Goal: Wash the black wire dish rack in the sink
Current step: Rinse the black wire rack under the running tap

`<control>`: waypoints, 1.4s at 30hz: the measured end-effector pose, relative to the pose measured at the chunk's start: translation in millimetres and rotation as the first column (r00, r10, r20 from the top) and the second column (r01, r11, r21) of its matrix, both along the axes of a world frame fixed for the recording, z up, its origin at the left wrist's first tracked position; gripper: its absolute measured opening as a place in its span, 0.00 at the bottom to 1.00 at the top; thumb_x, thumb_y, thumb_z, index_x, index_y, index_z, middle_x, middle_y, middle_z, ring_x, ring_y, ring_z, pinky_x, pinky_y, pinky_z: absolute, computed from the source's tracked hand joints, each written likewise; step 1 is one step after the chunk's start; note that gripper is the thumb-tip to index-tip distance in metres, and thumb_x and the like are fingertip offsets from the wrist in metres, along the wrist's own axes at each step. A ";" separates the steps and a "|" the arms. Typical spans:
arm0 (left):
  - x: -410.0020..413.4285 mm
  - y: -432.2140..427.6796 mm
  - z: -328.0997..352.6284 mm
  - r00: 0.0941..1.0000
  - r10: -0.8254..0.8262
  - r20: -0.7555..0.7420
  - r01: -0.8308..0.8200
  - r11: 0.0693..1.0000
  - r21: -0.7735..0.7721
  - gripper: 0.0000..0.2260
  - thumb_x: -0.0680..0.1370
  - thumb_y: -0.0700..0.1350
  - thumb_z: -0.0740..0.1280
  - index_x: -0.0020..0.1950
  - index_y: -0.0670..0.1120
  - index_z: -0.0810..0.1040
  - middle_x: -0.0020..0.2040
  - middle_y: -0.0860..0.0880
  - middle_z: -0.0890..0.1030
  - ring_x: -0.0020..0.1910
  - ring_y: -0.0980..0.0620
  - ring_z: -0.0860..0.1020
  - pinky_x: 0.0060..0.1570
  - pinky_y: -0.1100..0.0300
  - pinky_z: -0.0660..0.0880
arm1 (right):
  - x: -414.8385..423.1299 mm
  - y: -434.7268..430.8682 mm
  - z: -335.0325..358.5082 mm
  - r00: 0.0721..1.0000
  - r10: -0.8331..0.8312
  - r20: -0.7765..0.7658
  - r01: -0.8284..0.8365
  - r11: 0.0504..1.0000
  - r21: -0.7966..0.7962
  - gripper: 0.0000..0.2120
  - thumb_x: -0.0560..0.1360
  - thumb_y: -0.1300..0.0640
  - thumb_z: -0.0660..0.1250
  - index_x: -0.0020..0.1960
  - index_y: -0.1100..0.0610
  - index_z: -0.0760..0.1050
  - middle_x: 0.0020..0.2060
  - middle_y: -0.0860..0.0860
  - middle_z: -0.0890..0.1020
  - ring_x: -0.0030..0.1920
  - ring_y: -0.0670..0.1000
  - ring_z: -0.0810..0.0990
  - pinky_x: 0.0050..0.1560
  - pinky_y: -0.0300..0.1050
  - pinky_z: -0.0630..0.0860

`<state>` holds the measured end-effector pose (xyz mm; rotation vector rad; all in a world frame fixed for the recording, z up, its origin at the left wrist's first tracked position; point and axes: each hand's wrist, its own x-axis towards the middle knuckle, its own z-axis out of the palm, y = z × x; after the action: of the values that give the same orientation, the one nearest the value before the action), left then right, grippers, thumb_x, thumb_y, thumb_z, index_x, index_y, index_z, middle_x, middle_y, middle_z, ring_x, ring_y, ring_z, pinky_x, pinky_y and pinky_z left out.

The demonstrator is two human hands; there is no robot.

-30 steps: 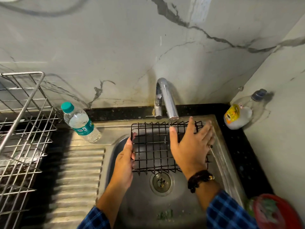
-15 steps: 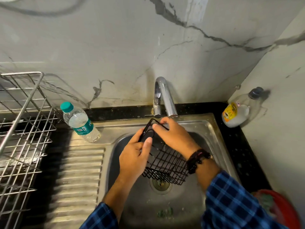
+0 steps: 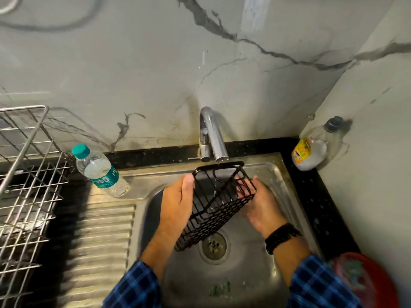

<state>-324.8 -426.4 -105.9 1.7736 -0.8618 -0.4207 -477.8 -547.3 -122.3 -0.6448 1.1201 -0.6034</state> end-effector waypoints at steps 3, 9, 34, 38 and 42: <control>-1.9 -9.3 7.9 0.984 -0.032 0.176 0.011 0.993 0.120 0.24 0.83 0.62 0.52 0.43 0.49 0.80 0.35 0.52 0.81 0.35 0.53 0.79 0.37 0.53 0.76 | 2.9 10.0 11.2 0.866 -0.085 -0.494 -0.197 0.848 -0.491 0.22 0.83 0.42 0.54 0.64 0.55 0.77 0.60 0.56 0.81 0.61 0.54 0.79 0.62 0.55 0.76; 5.2 -49.4 30.3 0.927 -0.199 0.317 0.031 0.885 0.464 0.21 0.84 0.58 0.56 0.48 0.46 0.82 0.40 0.45 0.83 0.41 0.43 0.82 0.40 0.54 0.75 | 27.7 14.6 53.0 0.823 0.245 -0.512 -0.568 0.361 -0.740 0.07 0.82 0.47 0.60 0.57 0.43 0.75 0.50 0.38 0.78 0.52 0.37 0.77 0.51 0.31 0.73; 63.6 -8.6 17.2 0.955 -0.246 0.167 0.157 0.895 0.417 0.21 0.84 0.54 0.60 0.33 0.49 0.75 0.21 0.54 0.70 0.22 0.61 0.71 0.29 0.66 0.67 | 39.1 -21.8 43.8 0.183 -0.128 -0.975 -0.926 0.310 -0.215 0.24 0.82 0.39 0.46 0.60 0.48 0.77 0.61 0.53 0.78 0.65 0.57 0.73 0.72 0.63 0.60; 48.1 -36.5 30.4 0.911 -0.354 0.214 0.229 0.862 0.452 0.21 0.84 0.54 0.59 0.34 0.48 0.77 0.27 0.53 0.76 0.29 0.54 0.75 0.35 0.57 0.71 | 58.0 10.7 50.1 0.422 0.024 -0.906 -0.906 -0.031 -0.423 0.15 0.84 0.46 0.50 0.51 0.46 0.76 0.46 0.45 0.82 0.48 0.46 0.78 0.66 0.58 0.72; 47.0 -38.2 32.8 0.924 -0.382 0.028 0.355 0.882 0.308 0.20 0.85 0.55 0.57 0.42 0.47 0.80 0.29 0.50 0.80 0.29 0.51 0.80 0.36 0.60 0.75 | 54.3 0.4 46.9 0.574 0.115 -0.811 -0.817 0.155 -0.556 0.17 0.84 0.48 0.54 0.44 0.48 0.79 0.36 0.45 0.81 0.37 0.46 0.78 0.42 0.45 0.74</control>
<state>-277.8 -464.6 -73.0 1.9124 -1.2629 -0.7595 -423.5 -546.9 -75.4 -2.3624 0.9080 -0.3434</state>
